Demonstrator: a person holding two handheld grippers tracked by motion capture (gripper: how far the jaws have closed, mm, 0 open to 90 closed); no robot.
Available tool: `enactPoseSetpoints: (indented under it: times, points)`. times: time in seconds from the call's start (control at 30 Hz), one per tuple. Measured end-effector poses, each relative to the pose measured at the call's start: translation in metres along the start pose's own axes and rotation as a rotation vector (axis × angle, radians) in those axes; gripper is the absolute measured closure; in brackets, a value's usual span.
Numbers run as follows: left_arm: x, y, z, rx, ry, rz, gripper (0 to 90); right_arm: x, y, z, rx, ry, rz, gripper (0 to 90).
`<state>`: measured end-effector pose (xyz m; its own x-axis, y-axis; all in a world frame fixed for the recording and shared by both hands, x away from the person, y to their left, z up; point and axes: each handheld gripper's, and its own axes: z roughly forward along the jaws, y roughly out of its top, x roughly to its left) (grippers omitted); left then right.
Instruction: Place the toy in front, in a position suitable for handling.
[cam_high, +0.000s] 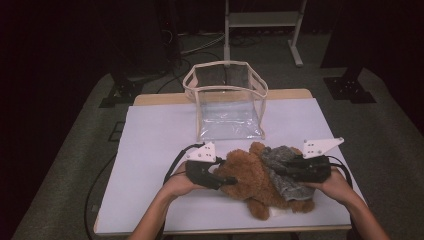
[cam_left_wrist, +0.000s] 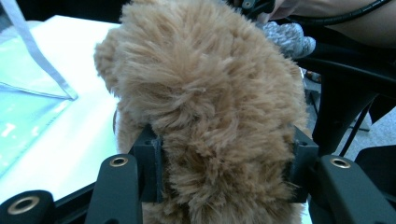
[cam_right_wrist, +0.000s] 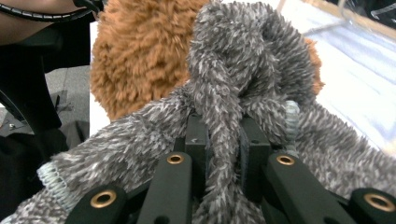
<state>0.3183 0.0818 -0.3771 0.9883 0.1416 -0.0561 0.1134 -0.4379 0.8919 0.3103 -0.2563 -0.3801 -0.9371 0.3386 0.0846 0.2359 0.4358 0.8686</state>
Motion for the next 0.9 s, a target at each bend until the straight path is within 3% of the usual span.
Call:
enactPoseSetpoints:
  times: [0.13,0.27,0.33,0.43,0.6,0.73,0.9]
  points:
    - [0.004,-0.001,-0.013,0.017,0.016,-0.007,45.4,0.001,0.013,0.012,0.001,0.005,-0.026,76.6]
    - [0.006,-0.01,-0.01,0.0,0.017,-0.036,41.3,-0.001,0.019,0.012,0.064,-0.028,-0.051,76.7]
    - [0.004,-0.018,-0.007,0.01,0.027,-0.042,29.7,-0.003,0.011,0.01,0.141,-0.045,-0.066,77.3]
    - [0.004,-0.031,-0.007,0.031,0.043,-0.061,19.7,-0.003,0.004,0.01,0.139,-0.042,-0.063,78.0]
    - [0.002,-0.052,-0.014,0.052,0.058,-0.091,15.3,-0.003,0.002,0.017,0.14,-0.036,-0.067,78.2]
    - [0.004,-0.058,-0.01,0.096,0.044,-0.102,12.6,-0.003,0.0,0.015,0.132,-0.036,-0.064,78.2]
    - [0.003,-0.056,0.002,0.073,0.021,-0.118,10.2,-0.002,-0.001,0.014,0.124,-0.034,-0.055,78.2]
